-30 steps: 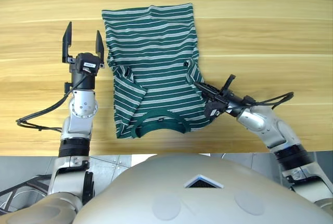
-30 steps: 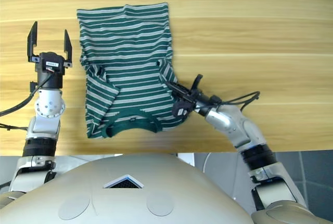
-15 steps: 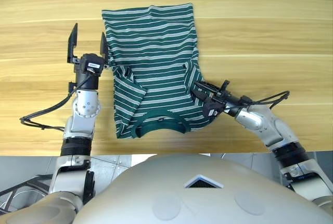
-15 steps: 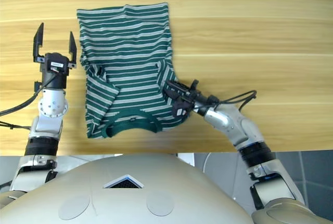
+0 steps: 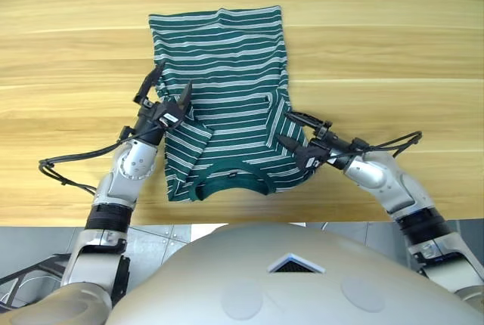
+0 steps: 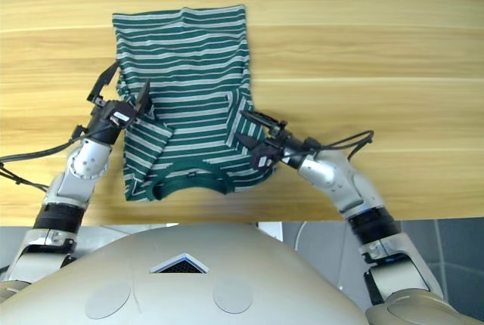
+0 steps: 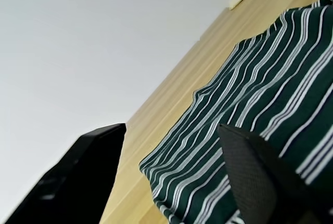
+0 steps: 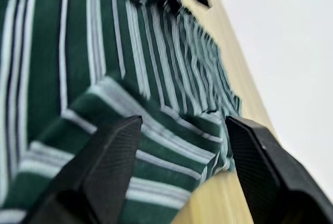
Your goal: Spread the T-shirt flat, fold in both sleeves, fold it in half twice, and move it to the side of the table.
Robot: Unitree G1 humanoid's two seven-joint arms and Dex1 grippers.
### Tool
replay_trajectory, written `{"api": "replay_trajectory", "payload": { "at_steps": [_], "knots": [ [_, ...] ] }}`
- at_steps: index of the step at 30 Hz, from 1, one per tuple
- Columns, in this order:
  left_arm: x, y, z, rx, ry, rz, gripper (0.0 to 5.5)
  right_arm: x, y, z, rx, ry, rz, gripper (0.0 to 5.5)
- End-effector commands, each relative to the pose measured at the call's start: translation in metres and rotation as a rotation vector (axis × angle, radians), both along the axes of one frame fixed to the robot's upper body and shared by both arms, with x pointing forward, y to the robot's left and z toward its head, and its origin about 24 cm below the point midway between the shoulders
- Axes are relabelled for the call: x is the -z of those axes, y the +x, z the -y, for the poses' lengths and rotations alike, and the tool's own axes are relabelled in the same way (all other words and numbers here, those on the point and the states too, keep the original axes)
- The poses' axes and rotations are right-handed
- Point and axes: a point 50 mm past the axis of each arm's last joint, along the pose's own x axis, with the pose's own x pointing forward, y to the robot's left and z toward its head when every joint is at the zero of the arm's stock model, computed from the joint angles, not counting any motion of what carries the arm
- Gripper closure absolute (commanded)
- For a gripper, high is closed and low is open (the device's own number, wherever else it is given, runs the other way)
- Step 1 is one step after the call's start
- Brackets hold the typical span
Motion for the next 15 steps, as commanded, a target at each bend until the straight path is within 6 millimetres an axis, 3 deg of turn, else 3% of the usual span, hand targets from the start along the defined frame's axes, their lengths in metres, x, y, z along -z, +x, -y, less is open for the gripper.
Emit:
{"api": "replay_trajectory", "payload": {
  "at_steps": [1, 3, 5, 8, 10, 12, 15],
  "knots": [
    [-0.026, 0.008, -0.026, -0.104, -0.029, 0.143, 2.19, -0.039, 0.02, 0.001, 0.102, 0.286, 0.07, 2.51],
    [-0.04, 0.007, -0.042, -0.159, -0.034, 0.198, 2.19, -0.052, 0.033, 0.02, 0.204, 0.327, 0.113, 2.51],
    [-0.045, -0.003, -0.051, -0.118, 0.027, 0.191, 2.19, -0.055, 0.042, 0.047, 0.285, 0.233, 0.168, 2.51],
    [-0.048, -0.022, -0.059, 0.069, 0.124, 0.065, 2.19, -0.043, 0.038, 0.086, 0.347, -0.071, 0.213, 2.51],
    [-0.042, -0.041, -0.076, 0.161, 0.259, -0.138, 2.19, -0.026, 0.026, 0.104, 0.32, -0.298, 0.187, 2.51],
    [-0.039, -0.064, -0.087, 0.241, 0.365, -0.322, 2.19, -0.014, 0.014, 0.108, 0.242, -0.446, 0.145, 2.51],
    [-0.047, -0.095, -0.084, 0.362, 0.492, -0.499, 2.19, -0.009, 0.002, 0.094, 0.079, -0.53, 0.106, 2.51]
  ]
}}
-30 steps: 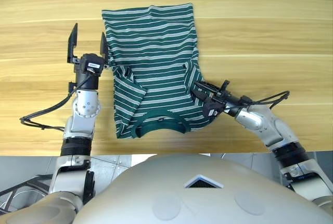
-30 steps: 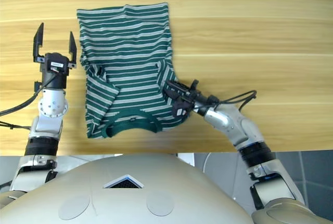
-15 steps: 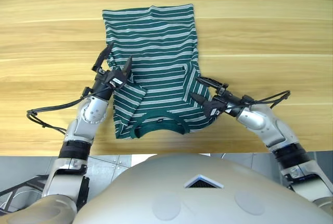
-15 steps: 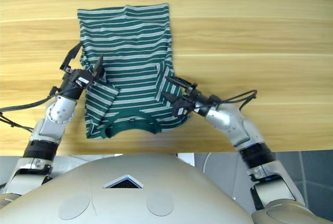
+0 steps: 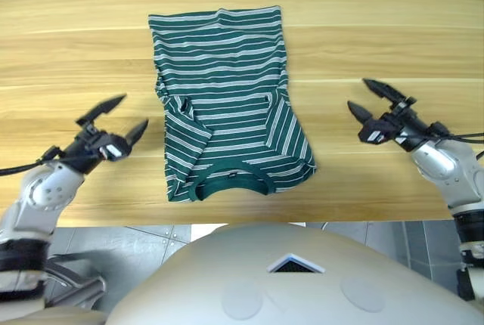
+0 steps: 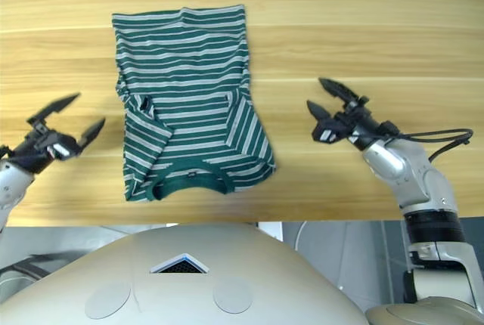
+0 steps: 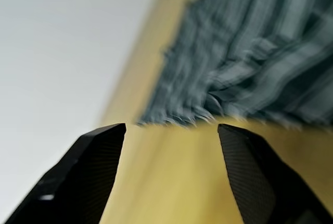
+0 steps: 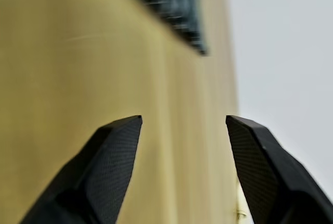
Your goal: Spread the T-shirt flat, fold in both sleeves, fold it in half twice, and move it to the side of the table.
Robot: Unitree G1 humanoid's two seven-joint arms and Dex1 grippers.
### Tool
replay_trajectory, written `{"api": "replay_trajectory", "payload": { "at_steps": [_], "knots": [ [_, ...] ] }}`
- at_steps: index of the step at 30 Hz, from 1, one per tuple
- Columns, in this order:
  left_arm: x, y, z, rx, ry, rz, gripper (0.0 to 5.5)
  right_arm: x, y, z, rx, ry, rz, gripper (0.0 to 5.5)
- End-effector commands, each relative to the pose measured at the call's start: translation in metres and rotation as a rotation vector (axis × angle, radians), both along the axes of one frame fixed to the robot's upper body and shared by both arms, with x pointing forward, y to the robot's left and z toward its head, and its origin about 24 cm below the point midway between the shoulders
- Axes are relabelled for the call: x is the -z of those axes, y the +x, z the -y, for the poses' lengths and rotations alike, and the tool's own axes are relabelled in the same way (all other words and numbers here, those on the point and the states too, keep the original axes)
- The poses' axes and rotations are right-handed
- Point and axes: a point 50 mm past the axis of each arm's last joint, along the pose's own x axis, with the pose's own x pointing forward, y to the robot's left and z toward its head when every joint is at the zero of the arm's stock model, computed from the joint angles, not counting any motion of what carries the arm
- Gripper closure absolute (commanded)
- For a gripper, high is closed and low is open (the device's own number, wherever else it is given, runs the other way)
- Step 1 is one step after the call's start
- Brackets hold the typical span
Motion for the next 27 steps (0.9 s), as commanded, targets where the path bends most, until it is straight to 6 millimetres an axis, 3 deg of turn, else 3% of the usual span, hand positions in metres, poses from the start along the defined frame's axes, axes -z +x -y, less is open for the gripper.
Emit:
{"api": "replay_trajectory", "payload": {
  "at_steps": [1, 4, 9, 23, 27],
  "knots": [
    [-0.016, -0.029, 0.005, 0.13, 0.144, -0.169, 2.19, -0.002, -0.007, -0.018, -0.17, -0.087, -0.062, 2.51],
    [-0.021, -0.039, 0.01, 0.169, 0.195, -0.228, 2.19, -0.007, 0.001, -0.03, -0.211, -0.076, -0.05, 2.51],
    [-0.004, -0.058, 0.027, 0.258, 0.16, -0.367, 2.19, -0.014, 0.008, -0.039, -0.237, -0.051, -0.037, 2.51],
    [0.015, -0.046, 0.05, 0.373, 0.081, -0.39, 2.19, -0.022, 0.005, -0.033, -0.225, -0.057, -0.022, 2.51],
    [0.018, -0.046, 0.052, 0.407, 0.076, -0.398, 2.88, -0.024, 0.006, -0.03, -0.215, -0.063, -0.016, 2.49]
  ]
}}
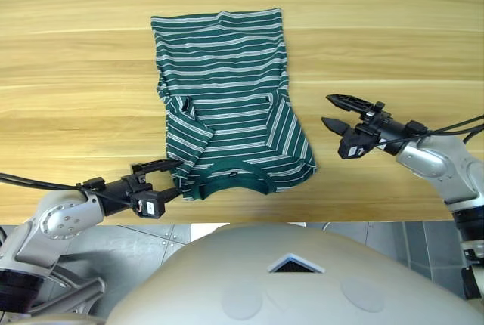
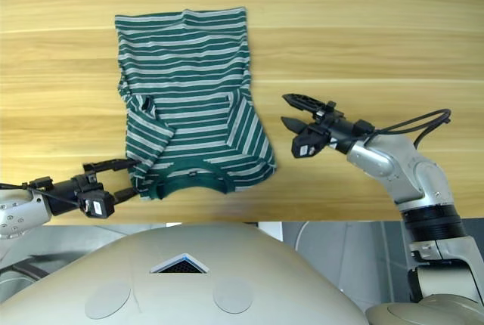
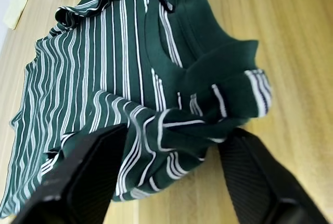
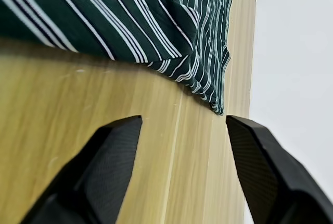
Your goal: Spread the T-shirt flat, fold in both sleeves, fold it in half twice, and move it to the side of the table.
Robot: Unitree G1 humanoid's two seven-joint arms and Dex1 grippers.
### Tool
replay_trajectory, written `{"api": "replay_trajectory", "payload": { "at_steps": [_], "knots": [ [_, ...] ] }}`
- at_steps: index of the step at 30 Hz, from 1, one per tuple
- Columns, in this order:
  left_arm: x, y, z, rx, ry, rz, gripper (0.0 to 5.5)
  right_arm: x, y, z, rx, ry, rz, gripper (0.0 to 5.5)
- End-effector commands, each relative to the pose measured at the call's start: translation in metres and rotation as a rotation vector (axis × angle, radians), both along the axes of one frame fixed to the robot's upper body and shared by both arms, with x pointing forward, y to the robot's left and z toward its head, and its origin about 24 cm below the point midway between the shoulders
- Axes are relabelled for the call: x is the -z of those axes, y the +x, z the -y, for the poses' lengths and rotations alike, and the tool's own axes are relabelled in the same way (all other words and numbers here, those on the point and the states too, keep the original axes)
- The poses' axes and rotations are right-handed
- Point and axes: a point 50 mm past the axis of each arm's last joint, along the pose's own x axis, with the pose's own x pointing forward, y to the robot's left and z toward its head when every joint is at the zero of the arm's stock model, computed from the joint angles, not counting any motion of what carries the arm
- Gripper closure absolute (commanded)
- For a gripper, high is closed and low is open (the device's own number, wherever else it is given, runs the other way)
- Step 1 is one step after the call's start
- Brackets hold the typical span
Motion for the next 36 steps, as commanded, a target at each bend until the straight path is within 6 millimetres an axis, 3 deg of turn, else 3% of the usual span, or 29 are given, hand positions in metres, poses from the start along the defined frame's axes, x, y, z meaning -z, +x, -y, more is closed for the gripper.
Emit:
{"api": "replay_trajectory", "payload": {
  "at_steps": [1, 6, 14, 25, 36],
  "knots": [
    [0.012, -0.008, -0.002, 0.039, 0.052, -0.077, 3.05, -0.005, 0.0, 0.007, 0.013, -0.027, 0.004, 2.49],
    [0.013, -0.006, -0.004, 0.019, 0.037, -0.064, 3.91, 0.005, -0.022, 0.021, 0.013, -0.09, -0.141, 2.49],
    [0.009, 0.0, -0.006, 0.0, 0.027, -0.03, 5.3, 0.001, -0.039, 0.016, -0.038, -0.059, -0.256, 2.49],
    [0.004, 0.022, -0.015, -0.125, -0.005, 0.099, 5.38, 0.009, -0.047, -0.001, -0.129, -0.031, -0.346, 2.49],
    [0.011, 0.024, -0.001, -0.104, -0.049, 0.096, 5.38, 0.019, -0.045, -0.025, -0.232, 0.017, -0.379, 2.49]
  ]
}}
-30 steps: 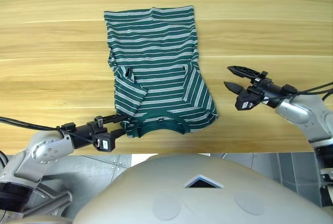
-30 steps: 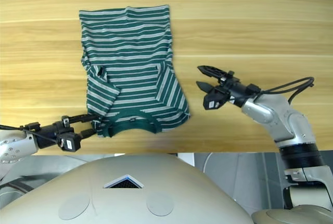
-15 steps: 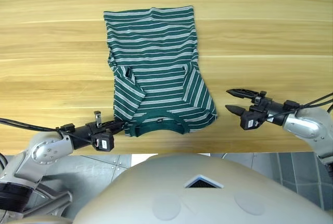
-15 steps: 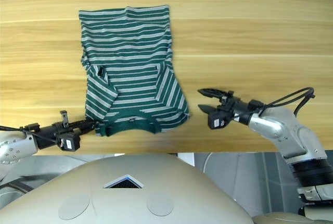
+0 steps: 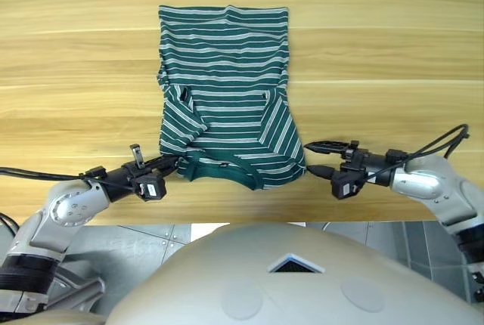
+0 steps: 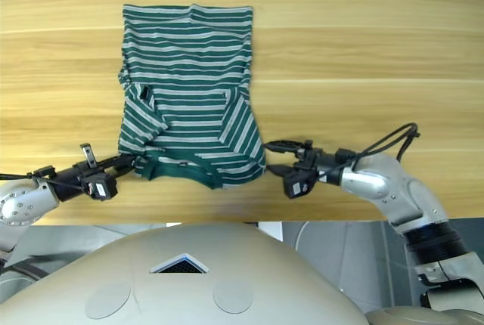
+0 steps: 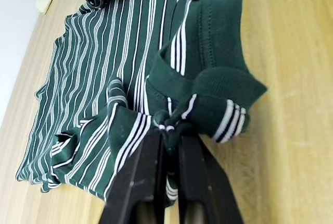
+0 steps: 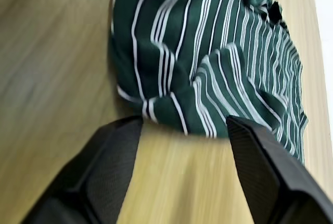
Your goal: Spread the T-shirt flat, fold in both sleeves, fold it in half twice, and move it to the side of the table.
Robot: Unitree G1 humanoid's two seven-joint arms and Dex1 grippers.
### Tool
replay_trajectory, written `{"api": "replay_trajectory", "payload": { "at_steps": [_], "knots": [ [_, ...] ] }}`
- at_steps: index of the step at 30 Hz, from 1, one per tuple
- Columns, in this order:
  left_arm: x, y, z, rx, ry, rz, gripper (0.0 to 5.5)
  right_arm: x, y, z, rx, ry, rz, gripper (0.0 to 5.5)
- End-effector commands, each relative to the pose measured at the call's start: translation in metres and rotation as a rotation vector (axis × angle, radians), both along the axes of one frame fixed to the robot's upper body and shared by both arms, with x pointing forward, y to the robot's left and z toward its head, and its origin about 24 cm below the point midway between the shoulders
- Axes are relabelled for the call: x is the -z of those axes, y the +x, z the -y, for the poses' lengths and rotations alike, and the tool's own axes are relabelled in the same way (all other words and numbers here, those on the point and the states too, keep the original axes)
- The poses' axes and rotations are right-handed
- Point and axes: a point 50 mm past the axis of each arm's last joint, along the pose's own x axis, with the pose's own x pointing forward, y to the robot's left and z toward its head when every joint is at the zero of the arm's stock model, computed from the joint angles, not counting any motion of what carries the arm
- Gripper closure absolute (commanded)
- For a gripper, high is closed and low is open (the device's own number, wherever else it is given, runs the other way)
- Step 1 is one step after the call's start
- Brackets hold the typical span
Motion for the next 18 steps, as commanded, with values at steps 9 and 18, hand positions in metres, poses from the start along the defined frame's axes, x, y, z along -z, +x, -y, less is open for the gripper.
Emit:
{"api": "replay_trajectory", "payload": {
  "at_steps": [9, 18],
  "knots": [
    [0.0043, 0.0016, 0.0069, 0.01, -0.008, 0.002, 5.38, 0.0099, 0.0033, -0.0095, -0.034, 0.021, -0.017, 2.49],
    [0.0061, -0.0002, 0.0053, -0.01, -0.015, 0.001, 5.38, 0.0119, 0.0068, -0.0049, -0.001, 0.024, -0.01, 3.52]
  ]
}}
